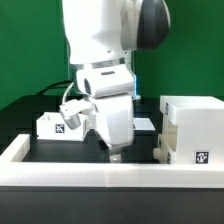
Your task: Assemble drawer
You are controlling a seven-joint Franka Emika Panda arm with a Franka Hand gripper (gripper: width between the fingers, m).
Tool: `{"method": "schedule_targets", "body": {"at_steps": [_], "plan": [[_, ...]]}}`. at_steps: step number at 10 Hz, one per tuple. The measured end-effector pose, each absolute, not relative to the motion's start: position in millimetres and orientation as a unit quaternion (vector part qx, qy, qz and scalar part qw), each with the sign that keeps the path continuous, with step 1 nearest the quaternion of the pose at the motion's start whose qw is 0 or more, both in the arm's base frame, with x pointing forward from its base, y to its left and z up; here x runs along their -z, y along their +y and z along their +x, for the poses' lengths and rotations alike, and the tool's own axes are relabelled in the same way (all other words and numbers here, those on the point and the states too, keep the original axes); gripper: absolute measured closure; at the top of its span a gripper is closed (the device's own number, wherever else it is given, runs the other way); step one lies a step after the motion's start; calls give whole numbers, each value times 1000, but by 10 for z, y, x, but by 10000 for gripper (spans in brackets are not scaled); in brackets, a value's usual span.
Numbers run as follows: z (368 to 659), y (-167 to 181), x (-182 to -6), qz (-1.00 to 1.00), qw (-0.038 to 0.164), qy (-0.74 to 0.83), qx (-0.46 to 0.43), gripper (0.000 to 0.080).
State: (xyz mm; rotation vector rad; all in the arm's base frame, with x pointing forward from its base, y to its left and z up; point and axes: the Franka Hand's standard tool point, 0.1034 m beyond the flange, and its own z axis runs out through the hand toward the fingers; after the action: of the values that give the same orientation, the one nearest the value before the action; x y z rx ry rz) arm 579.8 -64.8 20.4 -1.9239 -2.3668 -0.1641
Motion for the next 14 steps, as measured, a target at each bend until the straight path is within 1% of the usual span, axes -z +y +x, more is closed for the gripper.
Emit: {"method": "schedule_targets", "body": {"at_steps": [1, 4, 5, 8, 14], "plan": [[5756, -706, -255, -634, 41, -770, 53, 151], [5381, -843, -466, -646, 38, -761, 38, 151], [5307, -855, -511, -648, 36, -760, 36, 151], [5279, -876, -510, -654, 38, -755, 34, 151], [5267, -875, -501, -775, 44, -630, 26, 151]]}}
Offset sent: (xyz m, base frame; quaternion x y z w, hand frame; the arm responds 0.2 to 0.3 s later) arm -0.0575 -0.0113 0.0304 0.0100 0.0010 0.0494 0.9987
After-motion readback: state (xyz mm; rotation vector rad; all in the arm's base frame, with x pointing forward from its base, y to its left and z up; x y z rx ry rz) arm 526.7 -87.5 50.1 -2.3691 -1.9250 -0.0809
